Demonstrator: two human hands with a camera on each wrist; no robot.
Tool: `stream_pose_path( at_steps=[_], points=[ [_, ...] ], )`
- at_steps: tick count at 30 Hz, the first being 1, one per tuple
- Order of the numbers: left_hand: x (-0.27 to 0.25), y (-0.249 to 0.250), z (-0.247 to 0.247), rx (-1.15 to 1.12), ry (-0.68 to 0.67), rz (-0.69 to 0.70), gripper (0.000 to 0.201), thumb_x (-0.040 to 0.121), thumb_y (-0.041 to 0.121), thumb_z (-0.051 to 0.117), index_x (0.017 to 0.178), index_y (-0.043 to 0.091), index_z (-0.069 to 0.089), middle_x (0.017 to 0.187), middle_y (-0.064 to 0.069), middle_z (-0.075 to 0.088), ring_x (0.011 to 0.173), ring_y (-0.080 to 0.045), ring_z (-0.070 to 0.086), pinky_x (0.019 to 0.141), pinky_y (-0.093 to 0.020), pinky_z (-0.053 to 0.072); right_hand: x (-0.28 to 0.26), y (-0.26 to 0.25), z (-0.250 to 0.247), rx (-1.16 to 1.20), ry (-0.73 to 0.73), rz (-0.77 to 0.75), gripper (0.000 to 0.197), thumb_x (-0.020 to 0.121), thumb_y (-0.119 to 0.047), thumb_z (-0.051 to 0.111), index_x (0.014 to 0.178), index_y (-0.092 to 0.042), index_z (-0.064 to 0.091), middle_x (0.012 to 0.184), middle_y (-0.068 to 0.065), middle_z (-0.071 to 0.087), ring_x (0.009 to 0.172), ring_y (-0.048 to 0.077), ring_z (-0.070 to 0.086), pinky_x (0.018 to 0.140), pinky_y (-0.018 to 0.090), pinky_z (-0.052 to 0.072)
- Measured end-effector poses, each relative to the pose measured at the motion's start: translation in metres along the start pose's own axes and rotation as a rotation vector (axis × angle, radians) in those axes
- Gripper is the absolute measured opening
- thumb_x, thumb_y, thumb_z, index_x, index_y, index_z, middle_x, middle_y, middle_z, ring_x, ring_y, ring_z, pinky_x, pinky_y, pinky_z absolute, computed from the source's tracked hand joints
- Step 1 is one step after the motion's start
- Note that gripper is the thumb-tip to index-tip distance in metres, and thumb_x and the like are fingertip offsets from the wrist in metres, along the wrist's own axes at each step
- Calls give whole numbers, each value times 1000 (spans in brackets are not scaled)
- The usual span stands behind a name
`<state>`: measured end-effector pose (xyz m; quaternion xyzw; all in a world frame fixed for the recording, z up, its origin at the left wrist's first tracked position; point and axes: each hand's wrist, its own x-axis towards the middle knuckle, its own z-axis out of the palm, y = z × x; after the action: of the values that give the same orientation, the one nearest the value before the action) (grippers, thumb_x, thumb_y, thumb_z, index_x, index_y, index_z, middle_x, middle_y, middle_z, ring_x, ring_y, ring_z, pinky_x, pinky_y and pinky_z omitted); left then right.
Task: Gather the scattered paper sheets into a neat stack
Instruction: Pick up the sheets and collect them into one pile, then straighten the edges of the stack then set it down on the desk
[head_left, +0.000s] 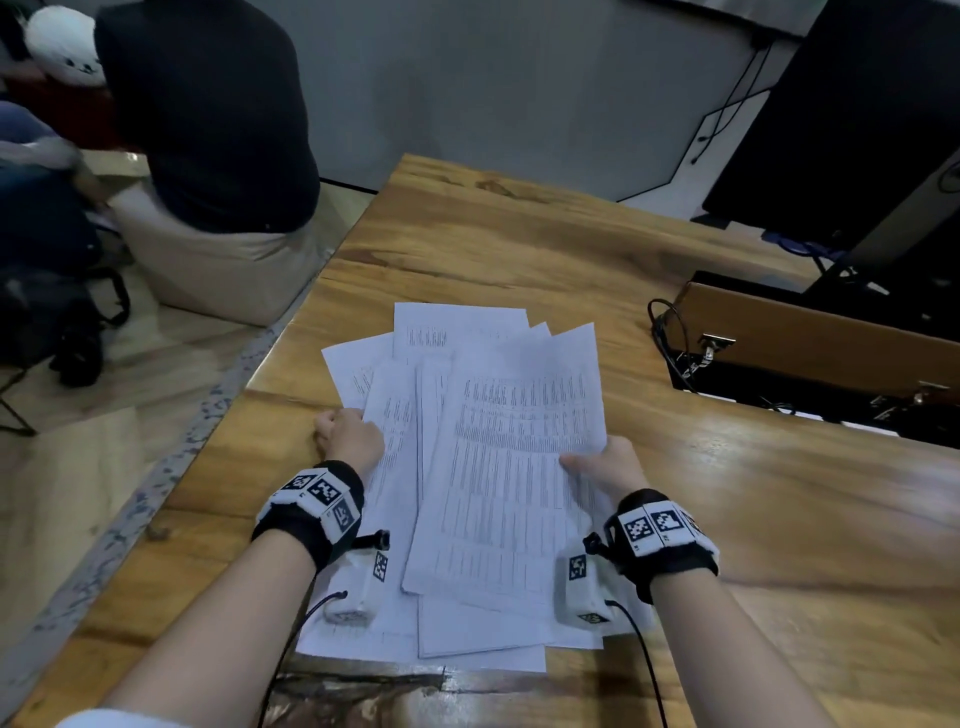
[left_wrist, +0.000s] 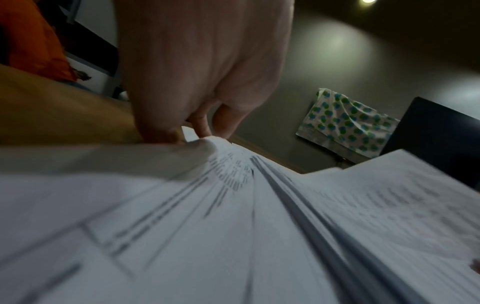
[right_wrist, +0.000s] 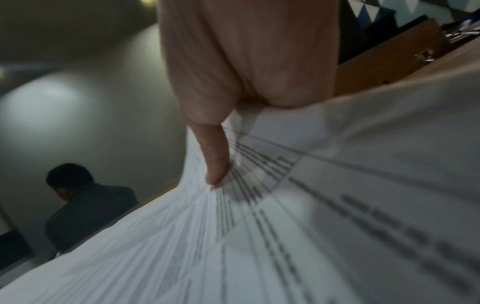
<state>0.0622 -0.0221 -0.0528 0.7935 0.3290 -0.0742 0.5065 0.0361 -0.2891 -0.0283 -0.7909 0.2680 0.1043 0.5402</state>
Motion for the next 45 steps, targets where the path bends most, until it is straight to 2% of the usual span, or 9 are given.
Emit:
stream_pose_path(
  at_steps=[4, 7, 12, 20, 24, 29, 34, 38, 45],
  points=[
    [-19, 18, 12, -4, -122, -45, 51, 97, 18, 35, 143, 7, 17, 146, -16, 19, 130, -29, 31, 103, -32, 30, 1, -3, 25, 100, -64, -9, 33, 77, 3, 65, 107, -7, 57, 103, 12, 67, 93, 28, 65, 67, 33, 53],
    [-26, 21, 12, -59, -168, 23, 56, 96, 15, 37, 144, 14, 10, 145, -18, 25, 121, -32, 39, 94, -37, 35, 3, -3, 33, 168, -124, -41, 49, 75, -1, 71, 116, -13, 47, 118, 7, 62, 106, 22, 60, 94, 44, 50],
    [-17, 5, -7, -314, -214, -4, 56, 84, 5, 62, 125, 13, 24, 139, -21, 40, 109, -31, 51, 91, -37, 43, -3, 5, 26, 248, -108, -11, 74, 79, 0, 68, 138, -14, 26, 132, 10, 52, 115, 27, 56, 94, 44, 49],
    [-45, -2, -16, -347, -551, 97, 68, 79, -13, 61, 136, 11, 36, 129, -13, 55, 117, -32, 54, 97, -45, 45, -20, 22, 6, 306, -164, 7, 44, 83, 0, 65, 125, -1, 51, 120, 14, 63, 96, 23, 66, 68, 24, 56],
    [-45, -4, -31, -410, -636, 105, 53, 80, -6, 62, 127, 11, 48, 116, -16, 64, 103, -32, 62, 87, -48, 51, -25, 28, -6, 282, -139, -55, 60, 75, -23, 75, 126, -6, 49, 118, 11, 65, 101, 26, 65, 87, 41, 54],
    [-43, -10, -19, -226, -518, 59, 80, 73, 2, 72, 139, 10, 27, 133, -15, 52, 118, -32, 53, 102, -50, 43, -34, 28, 12, 399, -300, -23, 38, 86, -2, 61, 123, 1, 50, 113, 11, 64, 96, 21, 64, 74, 25, 58],
    [-67, 3, -17, -343, -406, 224, 66, 85, -10, 50, 139, 17, 23, 117, -10, 54, 103, -28, 55, 82, -38, 49, -38, 27, 13, 312, -147, -67, 34, 83, 4, 59, 115, -8, 56, 119, 15, 64, 101, 28, 65, 91, 45, 52],
    [-85, 38, -30, -507, -344, 467, 57, 87, -4, 50, 133, 23, 29, 108, -2, 58, 102, -24, 61, 90, -44, 52, -59, -19, -8, 371, -16, -324, 38, 83, 0, 62, 119, -11, 53, 108, 3, 65, 93, 14, 64, 72, 30, 54],
    [-116, 85, -43, -589, -209, 807, 54, 88, -4, 51, 135, 1, 24, 115, 4, 53, 99, 5, 58, 92, -16, 46, -87, -68, -49, 452, 100, -721, 41, 79, 3, 68, 116, -5, 56, 106, -1, 67, 92, 3, 68, 80, 20, 56]
  ],
)
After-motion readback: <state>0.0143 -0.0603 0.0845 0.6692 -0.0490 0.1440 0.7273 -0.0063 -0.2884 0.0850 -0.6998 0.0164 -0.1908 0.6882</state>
